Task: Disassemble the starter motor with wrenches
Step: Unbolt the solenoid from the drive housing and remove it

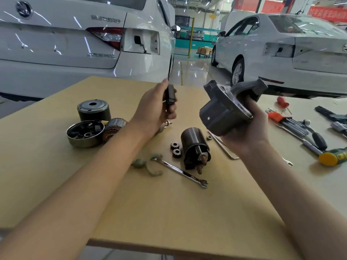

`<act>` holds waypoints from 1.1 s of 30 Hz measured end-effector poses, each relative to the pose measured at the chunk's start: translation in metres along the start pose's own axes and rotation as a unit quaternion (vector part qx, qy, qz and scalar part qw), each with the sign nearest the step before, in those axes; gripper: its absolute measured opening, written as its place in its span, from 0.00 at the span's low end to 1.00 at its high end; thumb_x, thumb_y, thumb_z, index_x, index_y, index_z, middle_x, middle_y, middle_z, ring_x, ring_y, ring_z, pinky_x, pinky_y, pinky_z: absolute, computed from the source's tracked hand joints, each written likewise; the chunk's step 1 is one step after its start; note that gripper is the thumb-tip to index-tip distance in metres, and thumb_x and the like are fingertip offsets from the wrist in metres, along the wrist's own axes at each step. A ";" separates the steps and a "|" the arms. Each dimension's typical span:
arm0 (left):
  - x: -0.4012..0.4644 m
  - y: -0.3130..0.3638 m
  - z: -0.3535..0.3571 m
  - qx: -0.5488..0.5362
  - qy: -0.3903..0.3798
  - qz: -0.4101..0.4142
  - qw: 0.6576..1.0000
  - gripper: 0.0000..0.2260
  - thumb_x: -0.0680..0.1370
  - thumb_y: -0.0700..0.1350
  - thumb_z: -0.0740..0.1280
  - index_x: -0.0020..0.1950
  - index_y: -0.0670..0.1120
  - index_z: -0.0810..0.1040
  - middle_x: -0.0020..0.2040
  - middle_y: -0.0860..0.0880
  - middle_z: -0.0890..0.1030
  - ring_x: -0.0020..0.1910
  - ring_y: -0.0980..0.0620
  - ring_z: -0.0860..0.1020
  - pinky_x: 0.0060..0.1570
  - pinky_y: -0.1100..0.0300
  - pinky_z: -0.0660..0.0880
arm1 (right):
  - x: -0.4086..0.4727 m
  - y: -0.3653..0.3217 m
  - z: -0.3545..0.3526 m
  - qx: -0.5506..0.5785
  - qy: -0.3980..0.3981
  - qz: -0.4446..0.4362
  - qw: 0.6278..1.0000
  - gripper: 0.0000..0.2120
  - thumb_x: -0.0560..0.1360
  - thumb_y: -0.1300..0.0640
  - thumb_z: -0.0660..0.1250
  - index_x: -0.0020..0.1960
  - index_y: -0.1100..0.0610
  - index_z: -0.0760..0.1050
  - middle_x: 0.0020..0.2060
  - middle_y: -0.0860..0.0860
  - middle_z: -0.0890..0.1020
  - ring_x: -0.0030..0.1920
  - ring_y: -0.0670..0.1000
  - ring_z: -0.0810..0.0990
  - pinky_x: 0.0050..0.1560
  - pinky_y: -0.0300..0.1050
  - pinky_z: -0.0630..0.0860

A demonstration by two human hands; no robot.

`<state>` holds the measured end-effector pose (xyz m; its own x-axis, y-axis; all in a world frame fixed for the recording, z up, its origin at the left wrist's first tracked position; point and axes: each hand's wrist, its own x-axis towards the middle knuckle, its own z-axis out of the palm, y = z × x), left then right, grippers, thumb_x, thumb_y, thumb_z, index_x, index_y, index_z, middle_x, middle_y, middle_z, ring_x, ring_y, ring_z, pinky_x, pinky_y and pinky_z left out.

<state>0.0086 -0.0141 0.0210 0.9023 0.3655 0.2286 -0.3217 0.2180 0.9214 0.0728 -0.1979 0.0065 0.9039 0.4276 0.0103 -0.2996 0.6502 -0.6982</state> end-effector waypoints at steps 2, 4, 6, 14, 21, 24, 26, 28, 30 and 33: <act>0.002 0.008 -0.012 0.083 0.001 0.028 0.996 0.13 0.84 0.48 0.58 0.44 0.42 0.73 0.35 0.47 0.70 0.26 0.55 0.67 0.25 0.64 0.63 | 0.005 0.003 0.001 -0.039 0.018 -0.019 0.999 0.16 0.77 0.48 0.60 0.54 0.54 0.83 0.53 0.53 0.84 0.52 0.52 0.84 0.48 0.47 0.79; 0.005 0.009 -0.017 0.223 -0.010 0.046 0.974 0.13 0.83 0.48 0.60 0.44 0.42 0.75 0.34 0.48 0.71 0.27 0.55 0.67 0.27 0.63 0.64 | 0.014 0.005 0.006 -0.086 0.049 -0.042 0.994 0.13 0.77 0.49 0.62 0.55 0.54 0.80 0.50 0.53 0.85 0.49 0.52 0.85 0.41 0.46 0.80; 0.013 0.005 -0.010 0.414 -0.023 0.042 0.909 0.15 0.82 0.51 0.62 0.44 0.41 0.77 0.36 0.47 0.75 0.30 0.54 0.71 0.31 0.60 0.66 | 0.027 0.008 0.014 -0.127 0.085 -0.049 0.987 0.14 0.75 0.49 0.66 0.56 0.55 0.78 0.49 0.53 0.85 0.47 0.52 0.85 0.38 0.45 0.80; 0.036 -0.016 0.002 0.754 -0.076 -0.003 0.652 0.10 0.79 0.53 0.66 0.51 0.47 0.75 0.44 0.48 0.75 0.43 0.47 0.75 0.40 0.55 0.70 | 0.073 0.037 0.031 -0.237 0.169 0.040 0.956 0.23 0.67 0.47 0.75 0.57 0.57 0.76 0.40 0.54 0.85 0.36 0.53 0.85 0.30 0.46 0.80; 0.036 -0.010 -0.008 0.758 -0.092 0.020 0.645 0.14 0.76 0.56 0.69 0.40 0.48 0.72 0.36 0.51 0.71 0.33 0.53 0.70 0.29 0.59 0.62 | 0.088 0.028 0.038 -0.194 0.156 0.051 0.967 0.24 0.68 0.45 0.71 0.60 0.56 0.76 0.51 0.56 0.84 0.50 0.58 0.83 0.52 0.56 0.79; 0.032 -0.014 -0.003 0.774 -0.120 0.072 0.618 0.11 0.75 0.55 0.71 0.43 0.50 0.75 0.37 0.52 0.73 0.37 0.48 0.72 0.32 0.59 0.63 | 0.090 0.031 0.036 -0.218 0.163 0.065 0.960 0.26 0.66 0.47 0.75 0.61 0.57 0.75 0.50 0.56 0.84 0.49 0.58 0.83 0.52 0.57 0.79; 0.031 -0.016 0.000 0.793 -0.137 0.100 0.585 0.09 0.76 0.54 0.70 0.47 0.48 0.78 0.44 0.48 0.78 0.44 0.43 0.77 0.37 0.57 0.66 | 0.089 0.035 0.032 -0.219 0.174 0.073 0.957 0.29 0.64 0.48 0.77 0.61 0.57 0.75 0.49 0.56 0.84 0.47 0.58 0.84 0.50 0.57 0.80; 0.031 -0.017 0.000 0.805 -0.151 0.108 0.563 0.11 0.77 0.53 0.68 0.51 0.47 0.80 0.49 0.46 0.80 0.49 0.42 0.78 0.39 0.56 0.66 | 0.088 0.039 0.028 -0.217 0.189 0.068 0.955 0.29 0.62 0.50 0.79 0.59 0.58 0.75 0.47 0.56 0.84 0.45 0.57 0.84 0.44 0.54 0.82; 0.031 -0.016 -0.001 0.811 -0.164 0.107 0.551 0.12 0.77 0.53 0.67 0.53 0.46 0.80 0.51 0.46 0.80 0.51 0.43 0.78 0.40 0.56 0.67 | 0.086 0.039 0.027 -0.220 0.192 0.042 0.955 0.28 0.63 0.52 0.79 0.58 0.59 0.73 0.46 0.56 0.83 0.43 0.55 0.84 0.34 0.47 0.81; 0.028 -0.014 -0.001 0.817 -0.182 0.096 0.539 0.11 0.78 0.51 0.66 0.54 0.45 0.78 0.52 0.45 0.80 0.51 0.44 0.78 0.41 0.56 0.69 | 0.080 0.035 0.026 -0.261 0.162 0.006 0.952 0.30 0.66 0.55 0.79 0.61 0.61 0.68 0.52 0.57 0.80 0.48 0.54 0.81 0.40 0.47 0.81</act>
<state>0.0381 -0.0063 0.0146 0.9896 -0.0271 0.1411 -0.0055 -0.9884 -0.1515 0.1267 -0.1245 0.0009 0.9732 0.1623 -0.1627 -0.1951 0.2089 -0.9583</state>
